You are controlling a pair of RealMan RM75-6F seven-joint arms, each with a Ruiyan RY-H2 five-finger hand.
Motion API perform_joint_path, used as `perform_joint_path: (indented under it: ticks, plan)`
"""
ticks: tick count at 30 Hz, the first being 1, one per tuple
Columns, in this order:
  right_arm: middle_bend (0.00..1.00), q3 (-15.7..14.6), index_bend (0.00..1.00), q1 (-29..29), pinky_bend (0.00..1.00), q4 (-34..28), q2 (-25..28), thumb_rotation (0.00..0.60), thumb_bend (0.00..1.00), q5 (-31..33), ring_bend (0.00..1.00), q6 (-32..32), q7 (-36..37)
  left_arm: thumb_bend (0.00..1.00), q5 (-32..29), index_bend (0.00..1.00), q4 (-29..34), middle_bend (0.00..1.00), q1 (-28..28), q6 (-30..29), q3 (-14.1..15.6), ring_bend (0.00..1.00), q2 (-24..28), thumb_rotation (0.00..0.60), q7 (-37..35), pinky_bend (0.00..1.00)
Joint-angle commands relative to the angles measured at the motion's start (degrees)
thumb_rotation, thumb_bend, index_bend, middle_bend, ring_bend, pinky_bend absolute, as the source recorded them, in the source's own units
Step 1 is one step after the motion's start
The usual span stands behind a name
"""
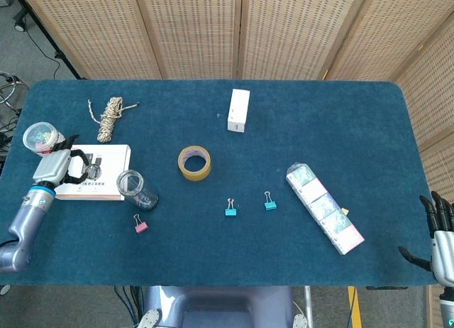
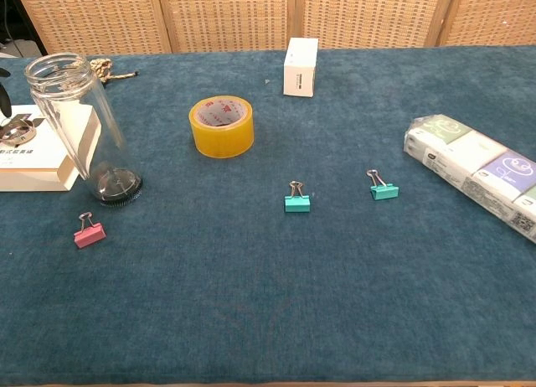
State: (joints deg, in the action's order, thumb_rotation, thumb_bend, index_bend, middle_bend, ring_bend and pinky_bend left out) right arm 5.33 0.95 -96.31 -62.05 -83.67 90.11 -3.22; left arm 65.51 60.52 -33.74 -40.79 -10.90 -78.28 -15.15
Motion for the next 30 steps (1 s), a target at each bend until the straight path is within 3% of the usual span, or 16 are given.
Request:
perform_joint_path:
  ticks: [1,17,30]
  plan:
    - [0.0,0.0,0.0,0.0,0.0,0.0,0.1,0.6,0.0,0.0,0.0,0.0,0.2,0.33,0.0,0.52,-0.5,0.0,-0.1,0.1,0.1,0.0,-0.3,0.6,0.2,0.0]
    - [0.0,0.0,0.0,-0.1,0.0,0.0,0.0,0.6,0.0,0.1,0.0,-0.3,0.2,0.44,-1.1,0.53,-1.1,0.0,-0.7,1.3,0.0,0.0,-0.9,0.6,1.0,0.0]
    - [0.0,0.0,0.0,-0.2,0.0,-0.1,0.1,0.6,0.0,0.2,0.0,-0.5,0.4,0.44,-0.5,0.56,-1.1,0.0,-0.6,1.3,0.1,0.0,-1.0,0.6,0.3,0.0]
